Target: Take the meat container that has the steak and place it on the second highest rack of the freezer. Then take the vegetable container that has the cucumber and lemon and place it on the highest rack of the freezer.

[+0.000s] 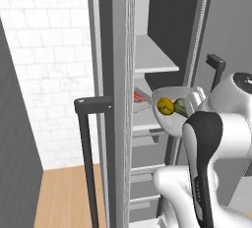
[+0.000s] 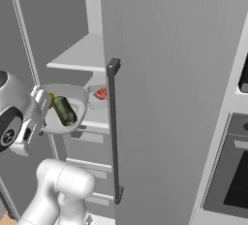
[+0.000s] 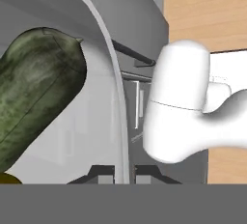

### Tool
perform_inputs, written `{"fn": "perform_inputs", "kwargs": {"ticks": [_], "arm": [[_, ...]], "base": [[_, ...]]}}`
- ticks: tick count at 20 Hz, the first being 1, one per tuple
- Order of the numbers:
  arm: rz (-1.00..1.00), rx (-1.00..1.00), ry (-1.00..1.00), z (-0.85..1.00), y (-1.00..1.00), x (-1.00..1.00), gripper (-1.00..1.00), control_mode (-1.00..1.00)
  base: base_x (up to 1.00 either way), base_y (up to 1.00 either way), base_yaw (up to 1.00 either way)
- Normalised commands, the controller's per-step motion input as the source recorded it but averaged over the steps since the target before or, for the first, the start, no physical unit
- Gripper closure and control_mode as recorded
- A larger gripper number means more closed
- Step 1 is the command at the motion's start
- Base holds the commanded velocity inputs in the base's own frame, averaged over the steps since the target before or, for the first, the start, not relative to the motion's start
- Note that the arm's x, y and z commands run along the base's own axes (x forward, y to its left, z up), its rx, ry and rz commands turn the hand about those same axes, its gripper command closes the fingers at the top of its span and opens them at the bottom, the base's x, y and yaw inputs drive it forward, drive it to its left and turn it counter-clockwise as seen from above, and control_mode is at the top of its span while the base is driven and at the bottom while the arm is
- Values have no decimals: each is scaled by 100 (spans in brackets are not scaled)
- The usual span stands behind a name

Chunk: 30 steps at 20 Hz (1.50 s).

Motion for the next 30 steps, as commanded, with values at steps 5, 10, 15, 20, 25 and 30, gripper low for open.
{"fn": "perform_inputs", "kwargs": {"ticks": [5,10,15,20,25,30], "arm": [[0,-1,-36,100,3,29,100,-100],[3,2,-9,63,-15,87,100,-100],[20,7,-1,17,-20,100,100,-100],[17,0,0,-1,1,84,100,-100],[0,0,0,0,0,100,100,-100],[0,-2,0,-22,17,94,100,-100]], "base": [[0,0,0],[0,0,0],[0,0,0],[0,0,0],[0,0,0],[0,0,0]]}}
